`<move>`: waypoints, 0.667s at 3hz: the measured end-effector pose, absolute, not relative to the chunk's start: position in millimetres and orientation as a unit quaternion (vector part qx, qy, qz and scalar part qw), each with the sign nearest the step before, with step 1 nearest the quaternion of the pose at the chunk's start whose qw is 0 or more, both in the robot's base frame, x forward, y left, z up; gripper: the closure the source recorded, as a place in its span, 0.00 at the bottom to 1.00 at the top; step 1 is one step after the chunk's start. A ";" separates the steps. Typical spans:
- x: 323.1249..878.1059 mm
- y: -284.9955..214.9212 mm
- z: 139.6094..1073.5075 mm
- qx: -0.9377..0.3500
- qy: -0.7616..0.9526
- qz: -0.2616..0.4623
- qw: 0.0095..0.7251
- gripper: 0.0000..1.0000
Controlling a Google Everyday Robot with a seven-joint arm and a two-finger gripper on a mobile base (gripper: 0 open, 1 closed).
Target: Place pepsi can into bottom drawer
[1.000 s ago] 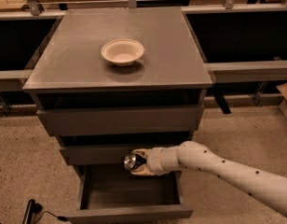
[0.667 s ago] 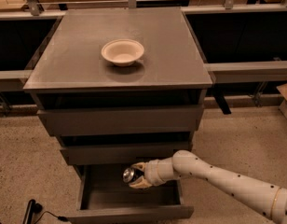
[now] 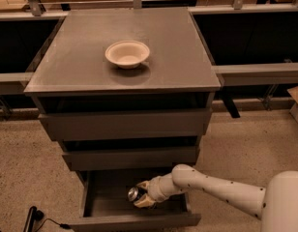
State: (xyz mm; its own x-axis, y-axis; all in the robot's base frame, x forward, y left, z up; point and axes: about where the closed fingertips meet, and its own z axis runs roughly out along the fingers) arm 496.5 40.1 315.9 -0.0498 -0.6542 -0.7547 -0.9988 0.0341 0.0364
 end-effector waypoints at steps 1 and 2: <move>500.1 35.3 282.9 -0.624 0.665 0.303 0.276 1.00; 499.6 29.5 259.9 -0.610 0.667 0.317 0.287 1.00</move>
Offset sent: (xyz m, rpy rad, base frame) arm 0.0042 -0.0239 -0.0836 0.0810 0.0417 -0.0557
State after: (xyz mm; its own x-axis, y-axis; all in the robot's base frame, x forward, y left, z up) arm 499.6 29.5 259.9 -0.0913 -0.6319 -0.7697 -0.9958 0.0557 0.0724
